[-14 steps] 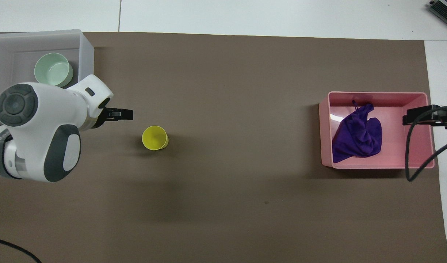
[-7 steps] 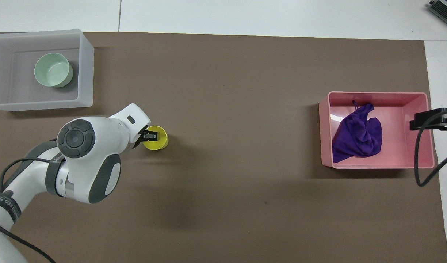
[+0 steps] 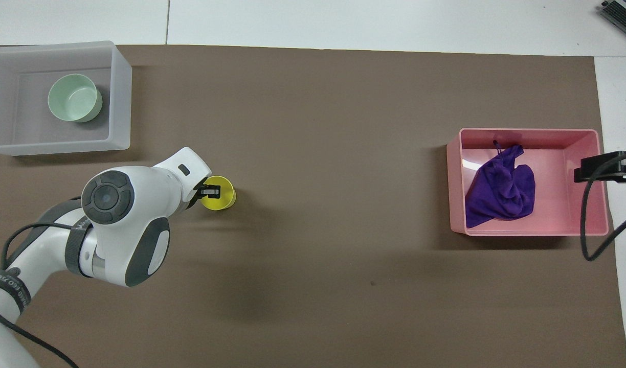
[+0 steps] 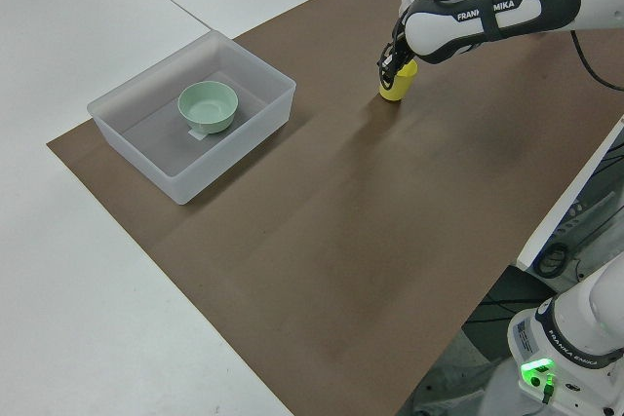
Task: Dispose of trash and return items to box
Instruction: 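Carry the yellow cup into the green bowl in the clear box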
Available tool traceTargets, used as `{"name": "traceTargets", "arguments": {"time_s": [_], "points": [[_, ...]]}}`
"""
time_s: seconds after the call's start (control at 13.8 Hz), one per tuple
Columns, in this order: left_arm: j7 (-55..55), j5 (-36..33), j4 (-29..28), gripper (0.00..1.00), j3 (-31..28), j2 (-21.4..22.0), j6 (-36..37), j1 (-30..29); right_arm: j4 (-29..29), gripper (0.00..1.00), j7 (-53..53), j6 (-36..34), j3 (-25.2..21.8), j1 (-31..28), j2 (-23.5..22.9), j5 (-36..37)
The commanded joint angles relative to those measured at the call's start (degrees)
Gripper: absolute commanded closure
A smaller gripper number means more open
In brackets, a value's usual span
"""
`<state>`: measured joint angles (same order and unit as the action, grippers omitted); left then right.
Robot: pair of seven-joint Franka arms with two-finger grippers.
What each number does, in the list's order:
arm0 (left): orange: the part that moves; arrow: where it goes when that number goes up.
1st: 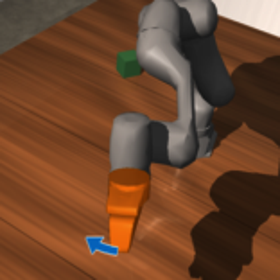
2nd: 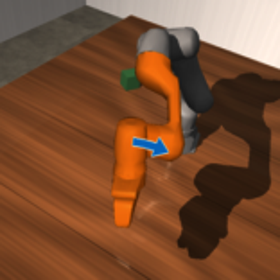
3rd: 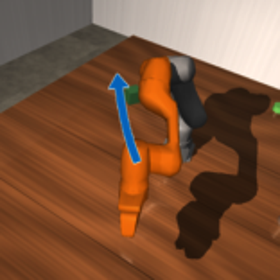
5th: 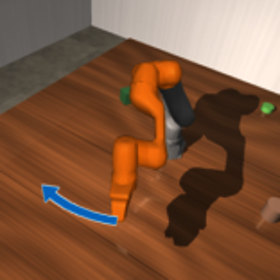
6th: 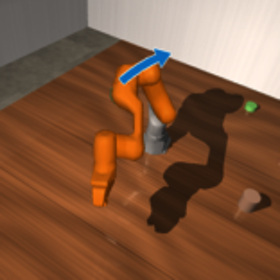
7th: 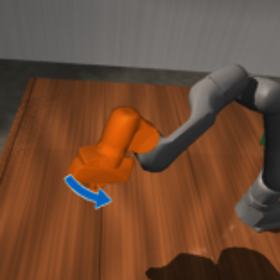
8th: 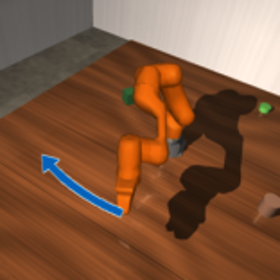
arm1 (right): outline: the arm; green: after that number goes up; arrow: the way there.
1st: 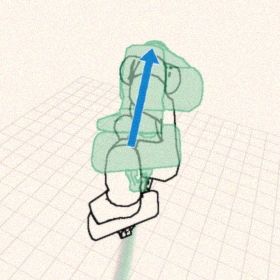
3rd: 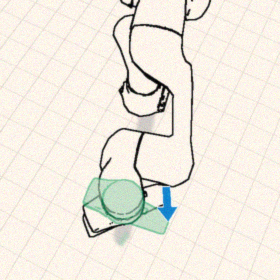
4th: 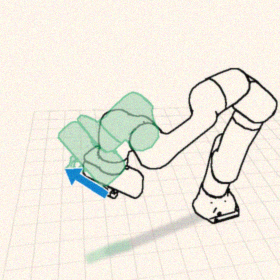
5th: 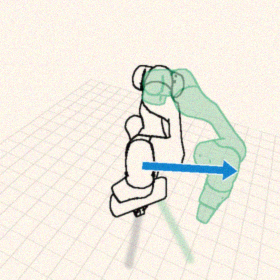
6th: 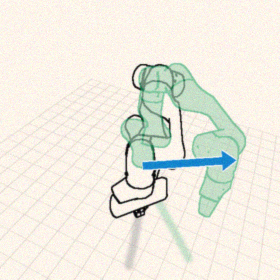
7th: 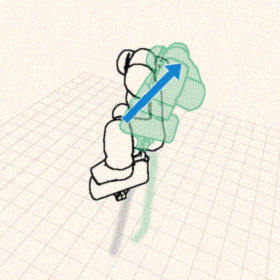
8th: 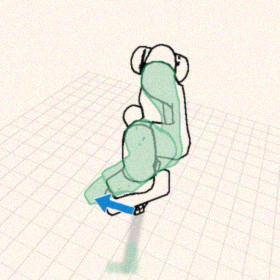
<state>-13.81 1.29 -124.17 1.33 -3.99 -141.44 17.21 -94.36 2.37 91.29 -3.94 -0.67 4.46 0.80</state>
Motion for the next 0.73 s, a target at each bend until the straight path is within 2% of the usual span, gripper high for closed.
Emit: {"name": "traceTargets", "arguments": {"time_s": [0.0, 0.29, 0.65], "points": [[0.0, -0.8, 8.1, 1.00, -0.4, 0.6, 8.0, -4.3, 0.4, 0.00, 0.6, -1.1, -0.7, 0.3, -0.1, 0.3], [8.3, -0.9, 18.8, 1.00, -0.4, -4.0, 10.0, -14.1, 0.1, 0.00, 0.9, -1.3, -0.7, 0.8, 0.1, -0.1], [13.6, 0.1, 34.7, 1.00, 0.2, -13.6, 17.1, -24.0, 1.9, 0.00, 0.6, -4.0, -0.2, 1.2, -0.4, 0.4]]}}
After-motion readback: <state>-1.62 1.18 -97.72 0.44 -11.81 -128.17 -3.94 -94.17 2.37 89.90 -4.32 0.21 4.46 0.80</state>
